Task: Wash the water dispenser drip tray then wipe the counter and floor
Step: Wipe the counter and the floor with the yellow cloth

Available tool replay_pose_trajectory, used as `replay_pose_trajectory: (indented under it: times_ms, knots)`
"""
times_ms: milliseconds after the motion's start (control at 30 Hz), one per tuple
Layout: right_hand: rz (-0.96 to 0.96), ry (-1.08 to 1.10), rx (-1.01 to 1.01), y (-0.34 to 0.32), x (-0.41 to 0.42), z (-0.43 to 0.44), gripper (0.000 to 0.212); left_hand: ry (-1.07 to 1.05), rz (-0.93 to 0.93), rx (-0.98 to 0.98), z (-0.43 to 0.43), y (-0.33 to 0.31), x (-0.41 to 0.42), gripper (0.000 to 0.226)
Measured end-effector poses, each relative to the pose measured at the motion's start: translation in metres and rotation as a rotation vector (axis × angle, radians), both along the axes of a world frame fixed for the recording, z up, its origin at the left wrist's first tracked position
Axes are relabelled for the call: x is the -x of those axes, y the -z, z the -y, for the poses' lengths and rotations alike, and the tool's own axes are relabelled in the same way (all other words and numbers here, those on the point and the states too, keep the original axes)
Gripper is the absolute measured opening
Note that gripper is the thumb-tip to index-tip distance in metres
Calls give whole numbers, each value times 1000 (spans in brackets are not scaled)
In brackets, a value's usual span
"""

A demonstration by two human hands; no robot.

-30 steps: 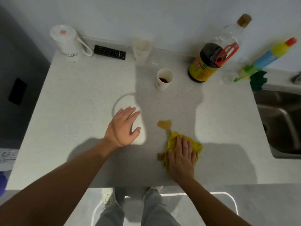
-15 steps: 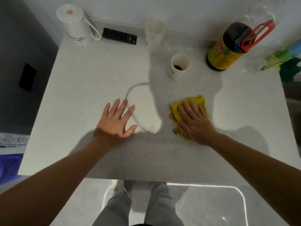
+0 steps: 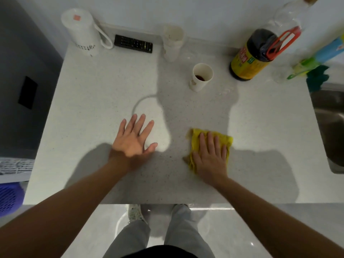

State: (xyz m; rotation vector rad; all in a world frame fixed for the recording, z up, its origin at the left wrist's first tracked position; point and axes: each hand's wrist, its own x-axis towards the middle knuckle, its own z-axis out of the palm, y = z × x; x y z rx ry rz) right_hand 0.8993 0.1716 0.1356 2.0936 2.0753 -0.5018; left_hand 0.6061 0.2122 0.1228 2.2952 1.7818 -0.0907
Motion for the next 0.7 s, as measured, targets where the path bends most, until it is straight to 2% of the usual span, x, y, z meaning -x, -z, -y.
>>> replay_pose_trajectory:
  times_ms: [100, 233, 367, 433, 533, 700]
  knots:
    - [0, 43, -10, 6, 1, -60, 72, 3, -3, -14, 0, -2, -1, 84]
    - [41, -199, 7, 8, -4, -102, 75, 11, 59, -148, 2, -7, -4, 79]
    - [12, -484, -26, -3, -11, -74, 72, 1, 58, -79, 4, -7, -3, 81]
    - [-3, -547, -45, -5, -11, -37, 70, 5, 45, -81, 4, -8, -4, 81]
    - [12, -433, -31, -3, -12, 28, 68, 21, 69, -104, 5, -8, -2, 78]
    - [1, 97, -55, 0, 32, 102, 72, 39, 41, -137, 6, -2, 0, 75]
